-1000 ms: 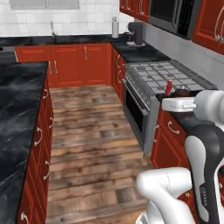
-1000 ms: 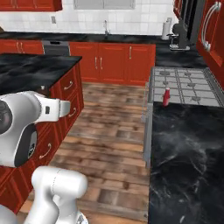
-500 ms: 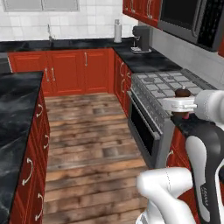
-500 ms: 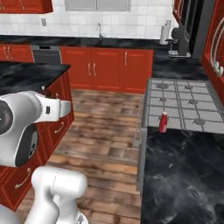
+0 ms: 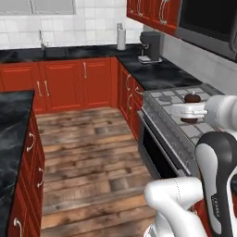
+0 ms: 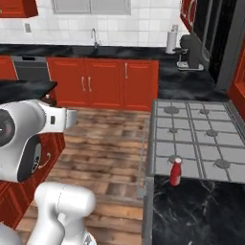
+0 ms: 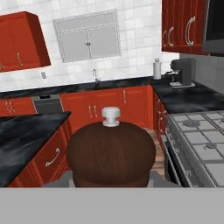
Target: Take 2 condiments from the cabinet and move them on the counter near the stove.Make sure the condiments are lined up with each other, next to each other.
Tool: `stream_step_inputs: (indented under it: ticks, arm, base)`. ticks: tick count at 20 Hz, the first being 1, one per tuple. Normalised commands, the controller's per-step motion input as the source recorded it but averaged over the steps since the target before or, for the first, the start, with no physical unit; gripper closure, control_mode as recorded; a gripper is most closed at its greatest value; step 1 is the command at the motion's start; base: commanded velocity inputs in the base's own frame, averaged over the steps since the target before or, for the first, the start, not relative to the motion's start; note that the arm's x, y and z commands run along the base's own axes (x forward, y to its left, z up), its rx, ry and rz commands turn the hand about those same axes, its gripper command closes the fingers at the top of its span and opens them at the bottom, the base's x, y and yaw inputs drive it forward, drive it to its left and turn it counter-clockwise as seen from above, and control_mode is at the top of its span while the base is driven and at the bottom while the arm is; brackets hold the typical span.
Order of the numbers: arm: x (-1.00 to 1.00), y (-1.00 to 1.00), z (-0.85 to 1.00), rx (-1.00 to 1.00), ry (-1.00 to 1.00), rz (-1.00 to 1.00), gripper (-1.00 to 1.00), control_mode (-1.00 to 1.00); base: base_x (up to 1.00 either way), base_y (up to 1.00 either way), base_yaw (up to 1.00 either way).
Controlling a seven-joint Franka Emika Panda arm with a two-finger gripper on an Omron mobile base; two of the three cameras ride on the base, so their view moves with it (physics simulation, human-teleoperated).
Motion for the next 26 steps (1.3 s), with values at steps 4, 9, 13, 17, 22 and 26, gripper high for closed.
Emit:
stream_step_inputs:
  ticks: [4,9,13,17,22,26]
  arm:
    - [0.00,0.00,0.00,0.00,0.00,0.00,1.00,1.00]
    - [0.00,0.00,0.00,0.00,0.00,0.00,1.00,1.00]
    - [0.00,0.00,0.00,0.00,0.00,0.00,1.00,1.00]
    - [0.00,0.00,0.00,0.00,0.00,0.00,1.00,1.00]
    - [0.00,0.00,0.00,0.00,0.00,0.00,1.00,1.00]
    - [0.00,0.00,0.00,0.00,0.00,0.00,1.00,1.00]
  base:
    - [0.22,0.11,-0.51]
    - [0.00,0.05,-0.74]
    - [0.39,0.46,-0.65]
    - [0.99,0.98,-0.33]
    - [0.72,1.00,-0.27]
    - [-0.04,0.81,-0.38]
